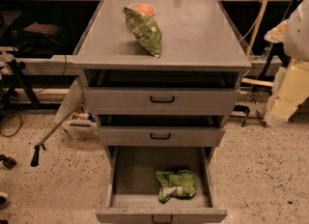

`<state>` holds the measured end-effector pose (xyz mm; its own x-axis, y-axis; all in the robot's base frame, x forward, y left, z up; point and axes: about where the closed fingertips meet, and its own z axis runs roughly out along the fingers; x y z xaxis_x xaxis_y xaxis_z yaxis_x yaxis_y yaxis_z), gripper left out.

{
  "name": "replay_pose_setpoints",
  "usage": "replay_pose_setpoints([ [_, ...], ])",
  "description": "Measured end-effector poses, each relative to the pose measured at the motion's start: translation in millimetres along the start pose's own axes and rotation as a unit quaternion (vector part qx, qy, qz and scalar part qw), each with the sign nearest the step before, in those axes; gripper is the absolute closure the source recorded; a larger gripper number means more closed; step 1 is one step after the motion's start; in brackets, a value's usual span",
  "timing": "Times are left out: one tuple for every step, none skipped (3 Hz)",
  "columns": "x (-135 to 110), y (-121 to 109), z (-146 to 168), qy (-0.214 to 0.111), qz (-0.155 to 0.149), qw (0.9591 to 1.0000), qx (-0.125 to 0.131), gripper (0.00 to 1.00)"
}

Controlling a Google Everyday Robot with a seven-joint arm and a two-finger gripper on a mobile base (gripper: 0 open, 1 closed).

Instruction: Pick green rice chip bag from bottom drawer and place on counter

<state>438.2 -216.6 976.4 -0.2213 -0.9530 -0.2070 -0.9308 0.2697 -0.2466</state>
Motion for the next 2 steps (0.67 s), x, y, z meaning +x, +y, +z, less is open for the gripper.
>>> replay_pose_setpoints([
  [0.0,0.0,0.0,0.0,0.0,1.0,0.0,0.0],
  [-1.4,7.6,27.2,0.015,-0.026,0.9995,-0.007,0.0],
])
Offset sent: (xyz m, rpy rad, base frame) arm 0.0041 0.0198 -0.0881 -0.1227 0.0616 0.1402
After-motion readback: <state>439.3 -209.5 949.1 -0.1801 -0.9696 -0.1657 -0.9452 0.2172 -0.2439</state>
